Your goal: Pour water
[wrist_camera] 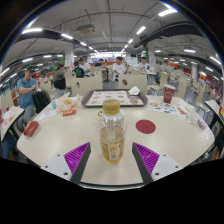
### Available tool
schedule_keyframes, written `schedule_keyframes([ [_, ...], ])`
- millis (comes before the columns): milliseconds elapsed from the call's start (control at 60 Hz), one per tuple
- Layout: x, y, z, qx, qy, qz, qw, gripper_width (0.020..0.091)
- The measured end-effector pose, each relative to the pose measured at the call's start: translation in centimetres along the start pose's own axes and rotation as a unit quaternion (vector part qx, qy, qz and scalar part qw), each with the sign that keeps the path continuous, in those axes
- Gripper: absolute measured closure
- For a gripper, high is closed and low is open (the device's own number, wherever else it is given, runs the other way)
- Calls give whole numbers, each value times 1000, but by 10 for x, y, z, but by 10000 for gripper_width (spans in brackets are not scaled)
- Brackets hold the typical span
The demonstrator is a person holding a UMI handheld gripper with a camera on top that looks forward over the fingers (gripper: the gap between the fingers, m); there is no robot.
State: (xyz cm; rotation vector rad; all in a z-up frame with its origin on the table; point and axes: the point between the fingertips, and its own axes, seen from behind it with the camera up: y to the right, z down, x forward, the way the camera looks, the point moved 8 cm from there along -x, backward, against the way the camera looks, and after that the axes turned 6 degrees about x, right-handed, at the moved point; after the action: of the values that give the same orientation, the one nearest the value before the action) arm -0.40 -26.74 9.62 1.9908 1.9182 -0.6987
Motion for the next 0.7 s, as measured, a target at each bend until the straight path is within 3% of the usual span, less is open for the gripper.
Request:
schedule_keyframes([
  [117, 32, -1, -9, -2, 25, 16, 1000, 324],
  [183, 47, 1, -10, -1, 36, 21, 999, 471],
  [217, 51, 1, -12, -1, 42, 19, 999, 580],
  [400, 56, -2, -15, 0, 47, 16, 999, 712],
  [550, 50, 0, -34, -29, 46, 27, 998, 714],
  [700, 37, 13, -74, -86, 53, 71, 992, 714],
])
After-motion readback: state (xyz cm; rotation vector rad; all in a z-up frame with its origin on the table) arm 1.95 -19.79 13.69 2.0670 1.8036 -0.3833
